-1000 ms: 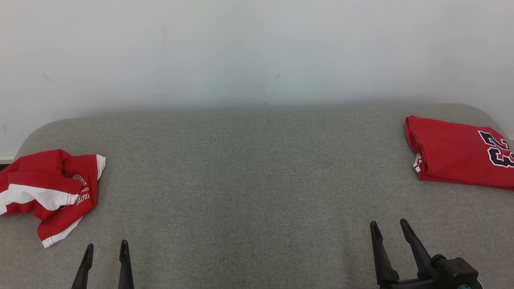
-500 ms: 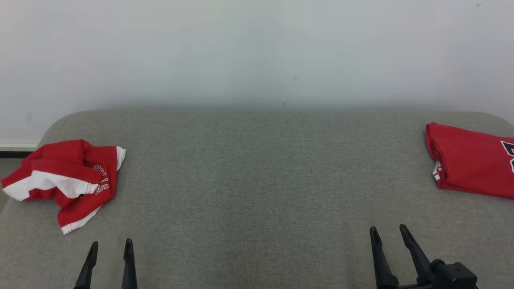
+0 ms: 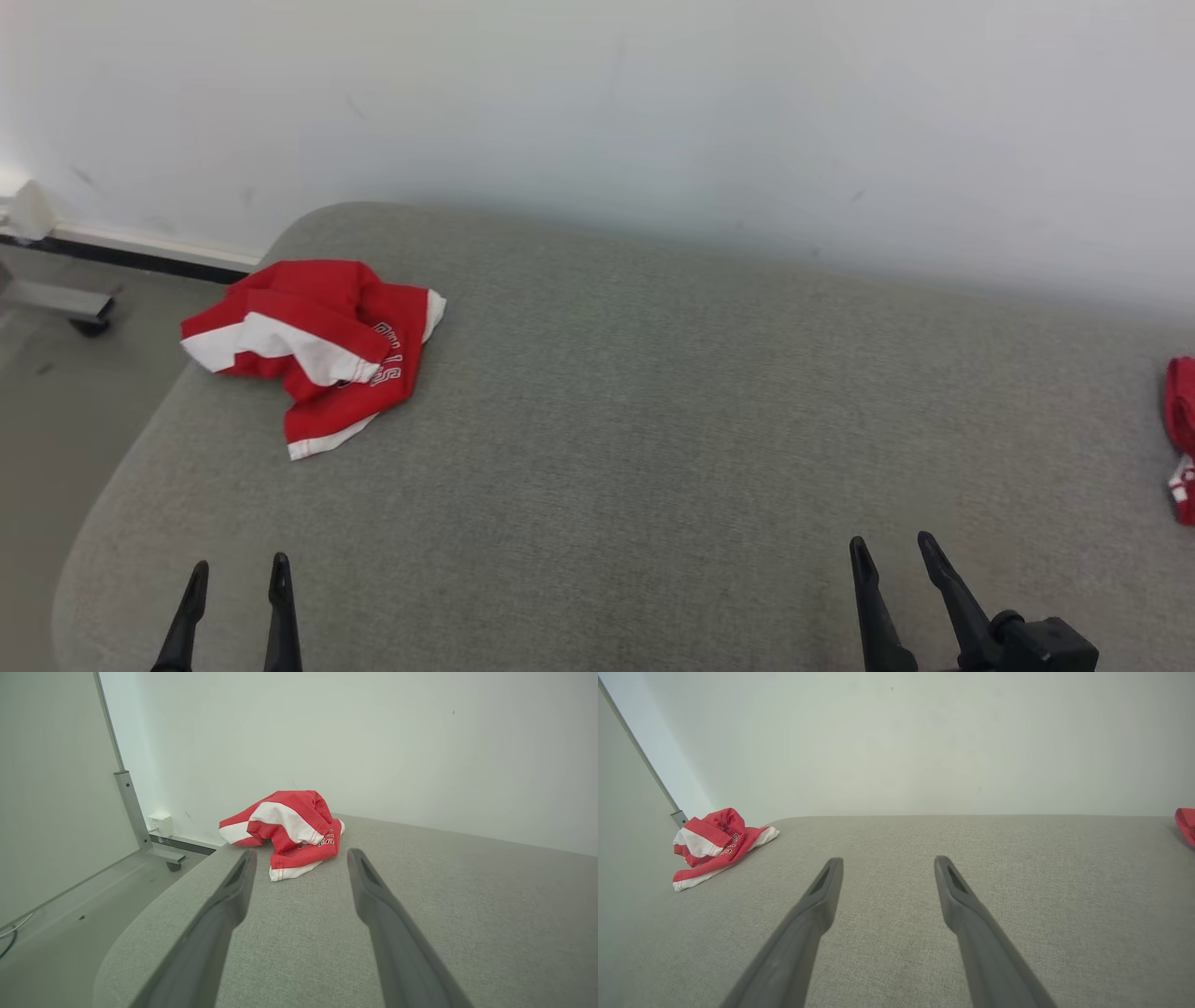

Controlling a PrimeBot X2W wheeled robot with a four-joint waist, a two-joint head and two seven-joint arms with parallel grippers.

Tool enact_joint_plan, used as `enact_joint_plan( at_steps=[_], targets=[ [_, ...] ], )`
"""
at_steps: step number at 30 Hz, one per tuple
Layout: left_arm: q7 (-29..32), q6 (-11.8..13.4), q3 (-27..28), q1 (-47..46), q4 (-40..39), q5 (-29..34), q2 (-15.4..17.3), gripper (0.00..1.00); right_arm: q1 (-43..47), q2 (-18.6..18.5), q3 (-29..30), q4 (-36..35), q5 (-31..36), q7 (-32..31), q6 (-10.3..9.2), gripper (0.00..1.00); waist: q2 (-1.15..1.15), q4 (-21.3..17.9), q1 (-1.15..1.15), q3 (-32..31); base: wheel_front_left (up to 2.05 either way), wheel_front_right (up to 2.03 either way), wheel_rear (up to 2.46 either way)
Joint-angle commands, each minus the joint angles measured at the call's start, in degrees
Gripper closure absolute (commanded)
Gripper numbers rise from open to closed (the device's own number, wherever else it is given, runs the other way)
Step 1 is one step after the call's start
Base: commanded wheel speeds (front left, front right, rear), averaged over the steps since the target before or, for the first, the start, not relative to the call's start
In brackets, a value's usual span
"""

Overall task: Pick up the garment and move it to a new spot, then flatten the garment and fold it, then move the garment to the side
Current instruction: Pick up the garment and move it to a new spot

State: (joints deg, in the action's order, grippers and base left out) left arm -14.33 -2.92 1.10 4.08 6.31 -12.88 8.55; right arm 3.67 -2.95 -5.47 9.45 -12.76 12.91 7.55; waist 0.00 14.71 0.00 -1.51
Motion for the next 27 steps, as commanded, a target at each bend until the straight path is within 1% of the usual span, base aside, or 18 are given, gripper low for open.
enact_joint_plan(
  at_steps=[1,8,15,21,27],
  targets=[
    [-0.02,0.27,0.20,-0.14,0.12,-0.21,0.30,0.00,0.02,0.08,-0.14,0.14,-0.22,0.23,-0.15,0.00,0.00,5.07,0.00,0.24,0.00,0.00,0.00],
    [-0.09,0.81,1.00,0.24,0.06,-0.89,0.89,0.00,-0.61,0.09,-0.50,0.55,-0.40,0.45,-0.15,0.00,0.00,9.96,0.00,0.64,0.00,0.00,0.00],
    [-0.10,1.22,1.64,-0.11,-0.27,-1.69,1.39,0.00,-0.91,0.07,-0.84,0.80,-0.24,0.48,-0.15,0.00,0.00,12.75,0.00,1.01,0.00,0.00,0.00],
    [-0.08,1.80,2.07,-0.05,-0.81,-2.20,1.64,0.00,-1.28,0.07,-1.22,0.98,-0.20,0.44,-0.15,0.00,0.00,13.17,0.00,1.38,0.00,0.00,0.00],
    [-0.09,2.16,2.35,-0.42,-0.90,-2.83,1.88,0.00,-1.84,0.06,-1.75,1.08,-0.18,0.33,-0.15,0.00,0.00,12.00,0.00,2.05,0.00,0.00,0.00]
  ],
)
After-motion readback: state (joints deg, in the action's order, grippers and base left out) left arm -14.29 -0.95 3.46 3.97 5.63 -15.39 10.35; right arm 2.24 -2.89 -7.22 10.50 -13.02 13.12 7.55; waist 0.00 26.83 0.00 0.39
